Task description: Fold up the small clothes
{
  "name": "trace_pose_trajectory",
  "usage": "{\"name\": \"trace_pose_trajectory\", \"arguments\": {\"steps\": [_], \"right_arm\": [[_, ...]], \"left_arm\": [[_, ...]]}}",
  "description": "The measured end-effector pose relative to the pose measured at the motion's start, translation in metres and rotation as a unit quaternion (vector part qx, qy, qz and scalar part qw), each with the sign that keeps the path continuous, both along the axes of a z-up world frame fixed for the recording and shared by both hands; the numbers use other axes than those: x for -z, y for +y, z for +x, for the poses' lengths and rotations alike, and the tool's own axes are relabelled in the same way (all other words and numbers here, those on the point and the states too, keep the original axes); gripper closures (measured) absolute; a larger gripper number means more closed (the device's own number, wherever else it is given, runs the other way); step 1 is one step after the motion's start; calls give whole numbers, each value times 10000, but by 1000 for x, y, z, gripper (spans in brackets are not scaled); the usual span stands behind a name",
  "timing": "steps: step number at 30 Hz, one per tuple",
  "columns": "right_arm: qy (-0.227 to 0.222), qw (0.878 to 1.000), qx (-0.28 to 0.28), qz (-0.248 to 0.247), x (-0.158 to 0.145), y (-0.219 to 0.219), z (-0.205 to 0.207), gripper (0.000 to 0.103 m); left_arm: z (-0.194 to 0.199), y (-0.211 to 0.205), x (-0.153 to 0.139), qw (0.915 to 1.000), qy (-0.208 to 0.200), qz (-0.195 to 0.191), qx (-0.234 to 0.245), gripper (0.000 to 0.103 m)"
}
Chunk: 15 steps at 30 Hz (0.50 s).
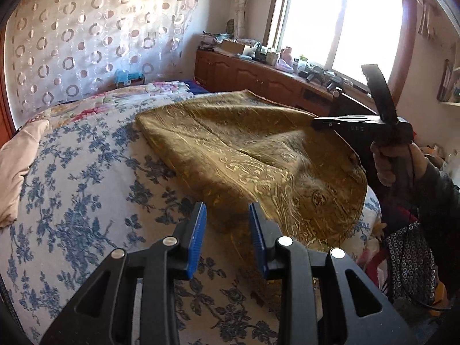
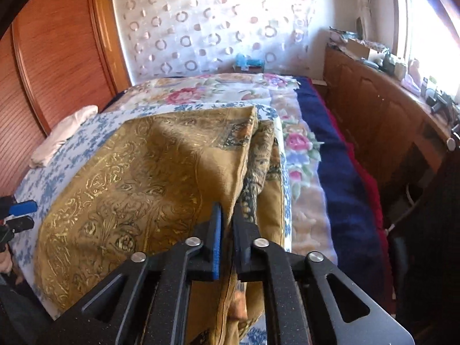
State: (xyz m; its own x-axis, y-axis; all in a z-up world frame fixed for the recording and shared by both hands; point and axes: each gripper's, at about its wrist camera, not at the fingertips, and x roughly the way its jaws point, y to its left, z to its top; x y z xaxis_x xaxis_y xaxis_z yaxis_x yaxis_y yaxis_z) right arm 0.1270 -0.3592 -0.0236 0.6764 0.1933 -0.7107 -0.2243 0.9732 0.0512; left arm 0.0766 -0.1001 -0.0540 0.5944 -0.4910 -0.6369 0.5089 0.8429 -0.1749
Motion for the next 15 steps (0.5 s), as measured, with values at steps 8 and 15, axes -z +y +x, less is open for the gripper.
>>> {"name": "trace_pose_trajectory", "arguments": {"steps": [8,15], "right_arm": [[-10,9998,178,1,4,-7,-29,48],[41,9996,222,144,11,-12,-57,38]], "left_arm": [[-1,-6,6,9999,56,99,16,74],[1,-12,16,9995,205,216,60,74]]}}
